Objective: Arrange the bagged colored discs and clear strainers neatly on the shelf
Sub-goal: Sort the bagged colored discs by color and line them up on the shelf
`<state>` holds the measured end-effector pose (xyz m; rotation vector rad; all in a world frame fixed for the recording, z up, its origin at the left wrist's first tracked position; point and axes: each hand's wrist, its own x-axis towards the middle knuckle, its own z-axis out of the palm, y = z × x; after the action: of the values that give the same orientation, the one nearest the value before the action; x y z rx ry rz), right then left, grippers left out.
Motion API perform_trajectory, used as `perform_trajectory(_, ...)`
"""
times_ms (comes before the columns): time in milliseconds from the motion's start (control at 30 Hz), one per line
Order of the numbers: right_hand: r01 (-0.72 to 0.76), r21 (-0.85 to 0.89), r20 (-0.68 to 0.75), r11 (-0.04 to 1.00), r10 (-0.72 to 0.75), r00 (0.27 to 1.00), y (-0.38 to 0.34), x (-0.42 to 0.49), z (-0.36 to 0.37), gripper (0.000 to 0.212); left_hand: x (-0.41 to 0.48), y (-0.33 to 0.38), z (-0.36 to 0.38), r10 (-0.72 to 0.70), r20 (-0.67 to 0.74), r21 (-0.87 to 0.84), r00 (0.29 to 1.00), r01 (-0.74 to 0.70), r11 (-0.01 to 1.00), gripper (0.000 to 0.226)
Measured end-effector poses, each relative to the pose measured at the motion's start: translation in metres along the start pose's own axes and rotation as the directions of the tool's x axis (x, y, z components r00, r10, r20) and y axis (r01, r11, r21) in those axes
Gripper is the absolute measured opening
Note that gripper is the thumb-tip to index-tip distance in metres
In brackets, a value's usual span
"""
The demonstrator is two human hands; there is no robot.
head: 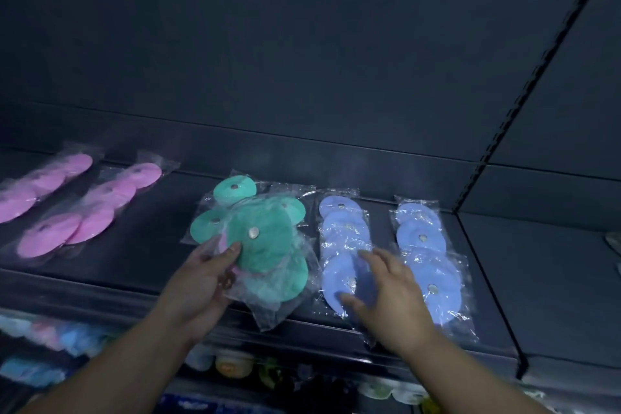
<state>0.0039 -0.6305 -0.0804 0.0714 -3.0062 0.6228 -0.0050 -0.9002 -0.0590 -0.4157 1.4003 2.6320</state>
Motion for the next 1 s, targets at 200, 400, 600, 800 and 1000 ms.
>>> perform_trajectory(200, 0.057, -0.089, 0.090, 0.994, -0.049, 0.995, -0.002, 0.008, 0.016, 0.073, 0.001, 0.004, -0.002, 0.005, -0.008, -0.004, 1.000, -0.005, 1.000, 0.034)
perform_trajectory(400, 0.054, -0.037, 0.052, 0.998, -0.052, 0.997, -0.003, 0.020, 0.015, 0.055, -0.005, 0.002, -0.001, 0.005, -0.035, -0.011, 0.999, -0.005, 1.000, 0.044)
perform_trajectory(600, 0.112, -0.013, 0.074, 0.994, -0.111, 0.991, -0.005, 0.009, 0.003, 0.044, -0.014, 0.001, 0.007, 0.025, -0.034, -0.003, 0.999, -0.026, 1.000, 0.043)
perform_trajectory(800, -0.324, 0.797, 0.358, 0.510, 0.032, 0.933, -0.054, -0.003, -0.013, 0.029, -0.027, -0.009, 0.021, -0.036, 0.000, 0.020, 0.999, 0.036, 0.999, 0.039)
perform_trajectory(1000, -0.558, 0.818, 0.570, 0.141, -0.073, 0.818, -0.053, -0.006, -0.011, 0.026, -0.041, -0.020, 0.017, -0.065, -0.096, -0.019, 0.993, 0.063, 0.998, 0.030)
